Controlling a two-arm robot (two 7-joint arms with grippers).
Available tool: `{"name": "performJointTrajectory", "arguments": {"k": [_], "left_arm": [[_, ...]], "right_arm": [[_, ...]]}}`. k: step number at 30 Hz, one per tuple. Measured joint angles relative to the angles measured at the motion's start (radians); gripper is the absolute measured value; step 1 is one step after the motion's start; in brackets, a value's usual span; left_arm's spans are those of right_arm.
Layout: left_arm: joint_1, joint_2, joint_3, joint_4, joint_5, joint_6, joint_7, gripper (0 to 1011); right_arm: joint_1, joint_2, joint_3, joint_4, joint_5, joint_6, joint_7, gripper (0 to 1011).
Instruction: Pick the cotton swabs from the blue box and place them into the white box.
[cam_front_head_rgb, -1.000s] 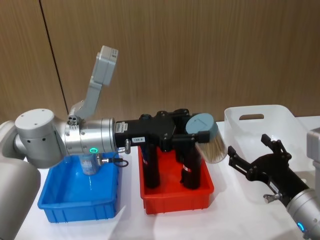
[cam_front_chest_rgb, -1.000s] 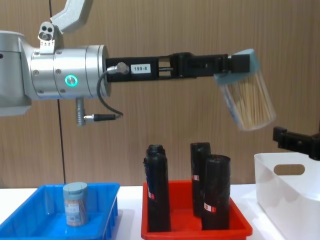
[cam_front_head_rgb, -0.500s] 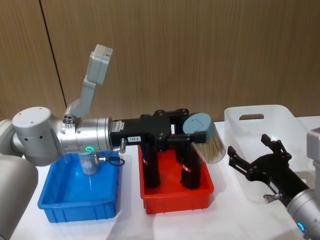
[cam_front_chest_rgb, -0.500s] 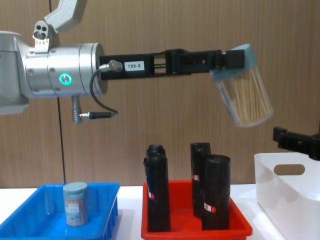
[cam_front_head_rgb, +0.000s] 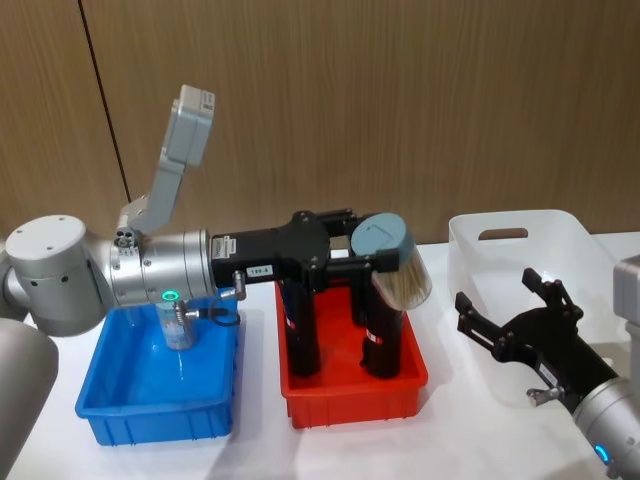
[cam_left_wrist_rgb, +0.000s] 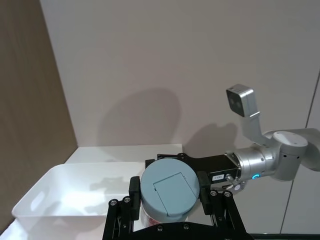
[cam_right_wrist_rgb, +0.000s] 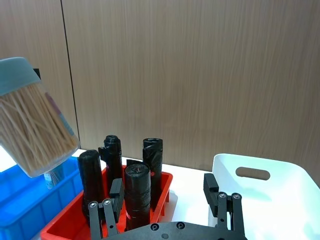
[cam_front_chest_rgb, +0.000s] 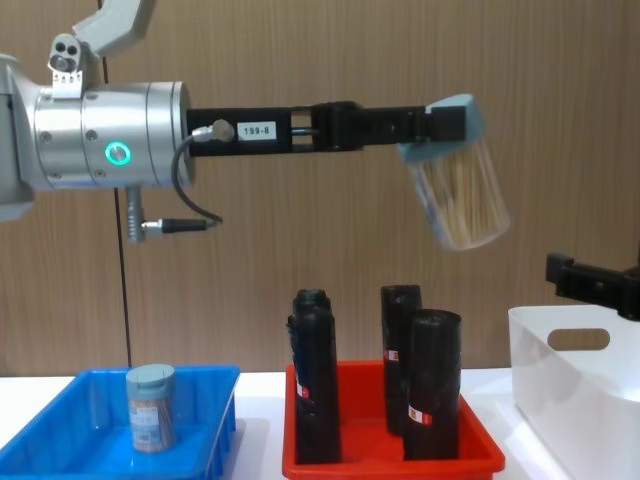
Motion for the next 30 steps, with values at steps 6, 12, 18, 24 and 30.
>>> {"name": "performJointTrajectory", "arguments": {"k": [6,12,18,24,30], "left_arm": [[0.016,0.016,-0.004,-0.037,0.003,0.011,0.045,690],[0.030,0.031,-0.006,-0.072,0.004,0.023,0.080,690],[0.048,0.048,-0.008,-0.114,0.007,0.039,0.130,690],[0.063,0.060,-0.009,-0.147,0.008,0.053,0.173,689],[0.076,0.071,-0.009,-0.176,0.002,0.072,0.209,690]], "right_arm": [[0.000,0.000,0.000,0.000,0.000,0.000,0.000,1002],[0.000,0.000,0.000,0.000,0.000,0.000,0.000,1002],[0.000,0.000,0.000,0.000,0.000,0.000,0.000,1002],[0.000,0.000,0.000,0.000,0.000,0.000,0.000,1002],[0.000,0.000,0.000,0.000,0.000,0.000,0.000,1002]]}}
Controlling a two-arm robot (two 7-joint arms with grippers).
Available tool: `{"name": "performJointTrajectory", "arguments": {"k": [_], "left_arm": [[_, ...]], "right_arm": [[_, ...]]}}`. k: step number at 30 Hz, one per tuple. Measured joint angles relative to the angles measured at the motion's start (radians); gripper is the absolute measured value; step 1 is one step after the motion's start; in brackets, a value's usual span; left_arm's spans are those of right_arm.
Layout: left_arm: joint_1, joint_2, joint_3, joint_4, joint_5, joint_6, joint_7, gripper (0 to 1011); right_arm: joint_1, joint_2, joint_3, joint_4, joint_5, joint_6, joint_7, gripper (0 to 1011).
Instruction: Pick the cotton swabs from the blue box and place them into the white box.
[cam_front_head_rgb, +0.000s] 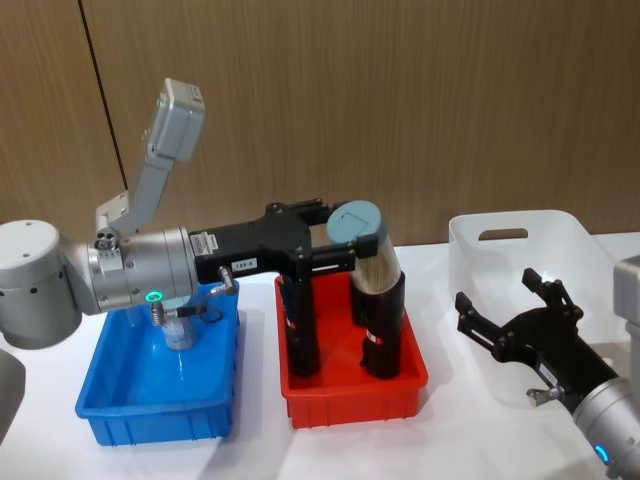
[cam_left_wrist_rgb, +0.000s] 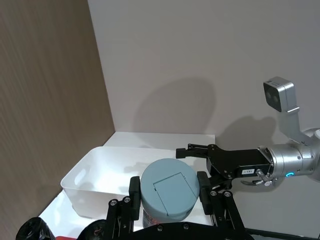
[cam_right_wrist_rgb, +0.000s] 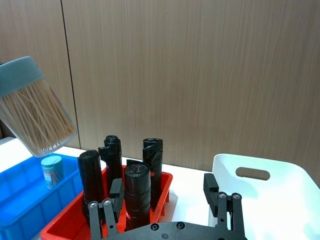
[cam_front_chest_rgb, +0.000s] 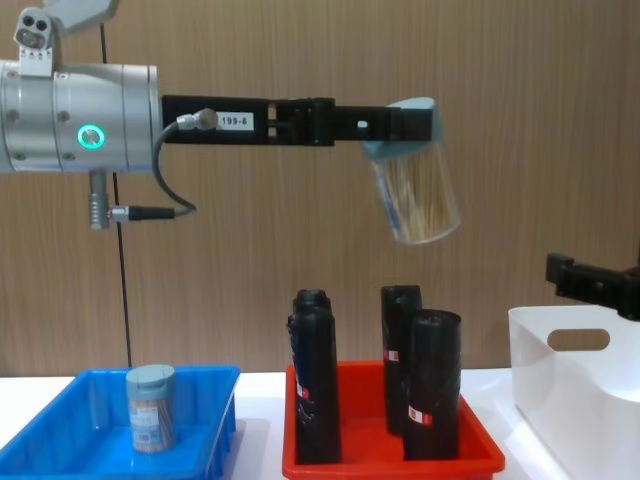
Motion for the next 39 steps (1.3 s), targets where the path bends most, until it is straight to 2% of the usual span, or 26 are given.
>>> {"name": "performJointTrajectory", "arguments": {"k": [5,24,39], "left_arm": [[0.006,0.007,0.000,-0.017,-0.008,0.019,0.020,690],[0.017,0.026,0.006,-0.076,-0.023,0.145,0.113,690],[0.017,0.032,0.017,-0.095,-0.033,0.167,0.133,690]], "right_arm": [[0.000,0.000,0.000,0.000,0.000,0.000,0.000,1002],[0.000,0.000,0.000,0.000,0.000,0.000,0.000,1002],[0.000,0.000,0.000,0.000,0.000,0.000,0.000,1002]]}}
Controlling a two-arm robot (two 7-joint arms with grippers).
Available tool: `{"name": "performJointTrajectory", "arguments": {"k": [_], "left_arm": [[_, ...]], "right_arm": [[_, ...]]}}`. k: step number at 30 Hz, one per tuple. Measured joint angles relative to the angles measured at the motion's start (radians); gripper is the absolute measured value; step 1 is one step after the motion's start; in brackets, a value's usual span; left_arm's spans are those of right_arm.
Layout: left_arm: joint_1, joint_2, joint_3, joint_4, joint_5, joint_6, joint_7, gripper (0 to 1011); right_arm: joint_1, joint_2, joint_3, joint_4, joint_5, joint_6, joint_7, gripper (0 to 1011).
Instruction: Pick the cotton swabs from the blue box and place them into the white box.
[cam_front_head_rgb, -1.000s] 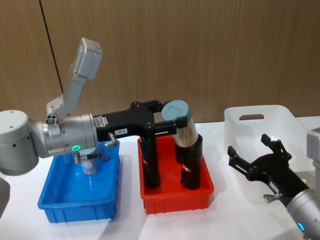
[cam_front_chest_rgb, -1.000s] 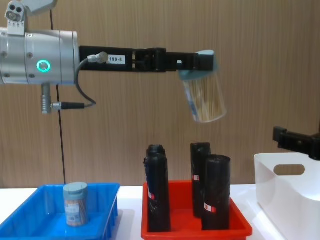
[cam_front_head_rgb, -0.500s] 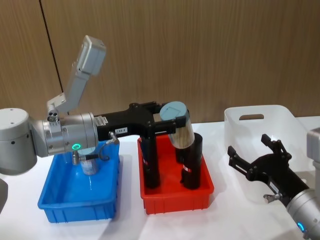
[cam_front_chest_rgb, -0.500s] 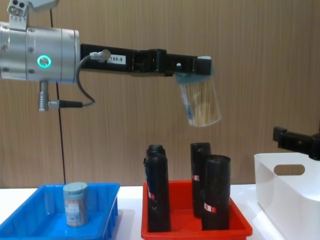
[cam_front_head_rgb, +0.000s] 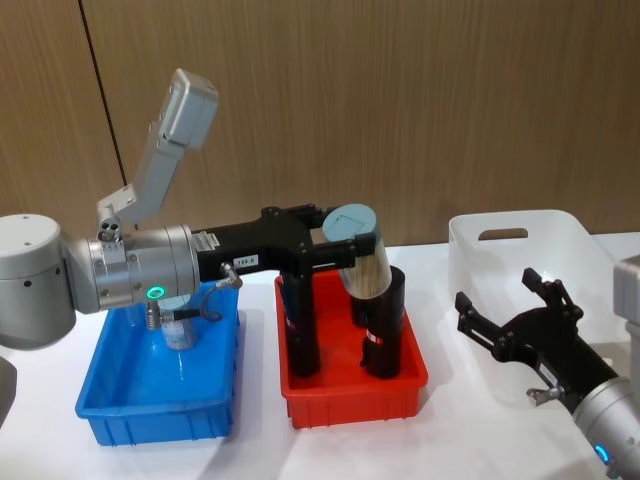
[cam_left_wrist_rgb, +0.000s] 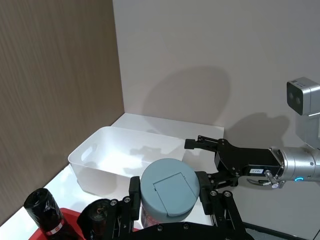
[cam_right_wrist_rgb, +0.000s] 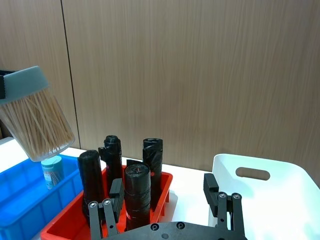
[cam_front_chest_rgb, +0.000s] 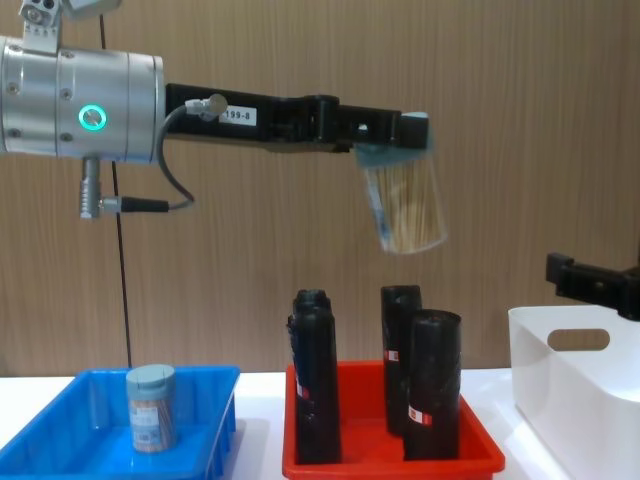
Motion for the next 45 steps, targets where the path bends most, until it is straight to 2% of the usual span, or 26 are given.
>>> {"name": "performJointTrajectory", "arguments": {"k": [20,26,34,45], "left_arm": [[0.000,0.002,0.009,-0.006,-0.014,-0.010,0.004,690],[0.000,0.003,0.010,-0.007,-0.015,-0.012,0.005,690],[0.000,0.003,0.011,-0.008,-0.016,-0.013,0.005,690],[0.000,0.003,0.011,-0.008,-0.017,-0.014,0.005,690]], "right_arm": [[0.000,0.000,0.000,0.000,0.000,0.000,0.001,1002],[0.002,0.009,0.005,-0.002,0.001,0.000,0.028,1002],[0.011,0.038,0.021,-0.006,0.013,0.006,0.109,1002],[0.043,0.100,0.053,-0.004,0.036,0.016,0.288,1002]]}}
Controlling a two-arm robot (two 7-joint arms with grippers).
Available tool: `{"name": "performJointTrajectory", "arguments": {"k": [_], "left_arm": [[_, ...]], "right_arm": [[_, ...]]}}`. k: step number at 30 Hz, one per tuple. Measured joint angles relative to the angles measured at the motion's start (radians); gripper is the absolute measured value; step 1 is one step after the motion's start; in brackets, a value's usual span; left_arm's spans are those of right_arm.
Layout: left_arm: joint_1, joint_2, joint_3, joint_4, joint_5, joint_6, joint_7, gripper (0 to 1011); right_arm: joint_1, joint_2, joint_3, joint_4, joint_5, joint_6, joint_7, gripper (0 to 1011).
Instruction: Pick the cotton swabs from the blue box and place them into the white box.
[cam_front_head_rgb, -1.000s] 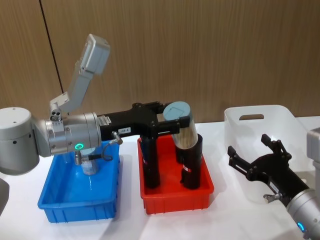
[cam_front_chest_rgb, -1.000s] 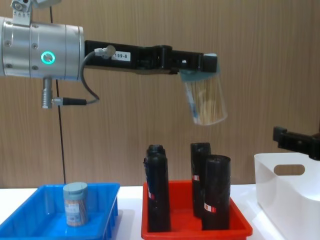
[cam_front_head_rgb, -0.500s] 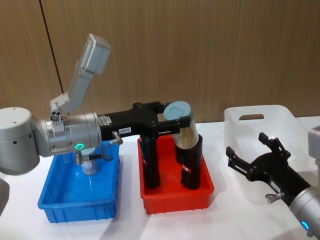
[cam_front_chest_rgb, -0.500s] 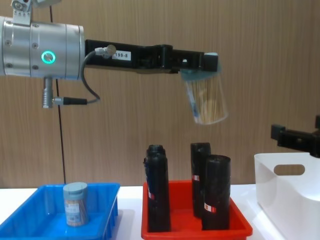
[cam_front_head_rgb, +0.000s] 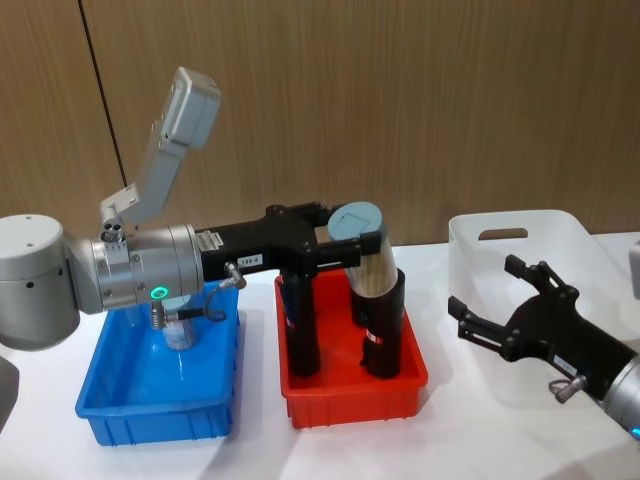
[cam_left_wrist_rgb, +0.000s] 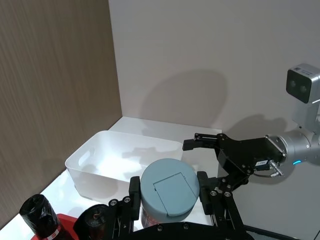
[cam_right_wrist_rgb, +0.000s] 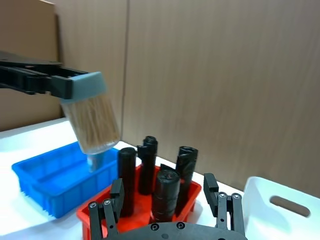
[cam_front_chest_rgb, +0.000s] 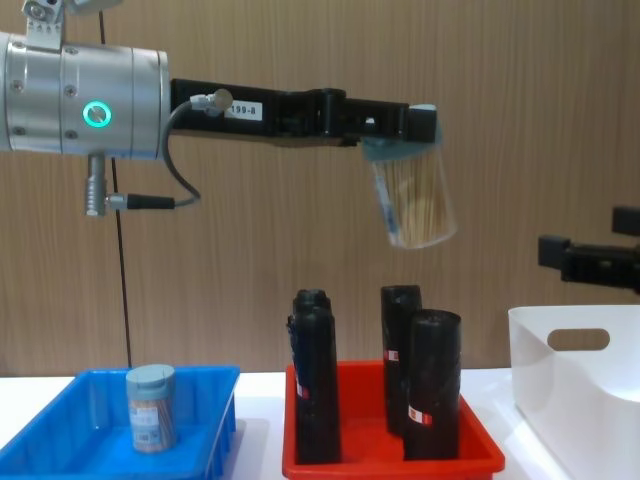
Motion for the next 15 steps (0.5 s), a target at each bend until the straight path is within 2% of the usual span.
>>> {"name": "performJointTrajectory", "arguments": {"k": [8,10,11,14,15], "left_arm": [[0.000,0.000,0.000,0.000,0.000,0.000,0.000,690],[0.000,0.000,0.000,0.000,0.000,0.000,0.000,690],[0.000,0.000,0.000,0.000,0.000,0.000,0.000,690],[0.000,0.000,0.000,0.000,0.000,0.000,0.000,690],[0.000,0.000,0.000,0.000,0.000,0.000,0.000,690]], "right_arm": [[0.041,0.032,0.016,0.014,0.028,0.013,0.132,1002],[0.063,0.040,0.019,0.021,0.041,0.024,0.183,1002],[0.063,0.040,0.019,0.021,0.041,0.024,0.183,1002],[0.092,0.047,0.022,0.035,0.059,0.042,0.251,1002],[0.092,0.047,0.022,0.035,0.059,0.042,0.251,1002]]}}
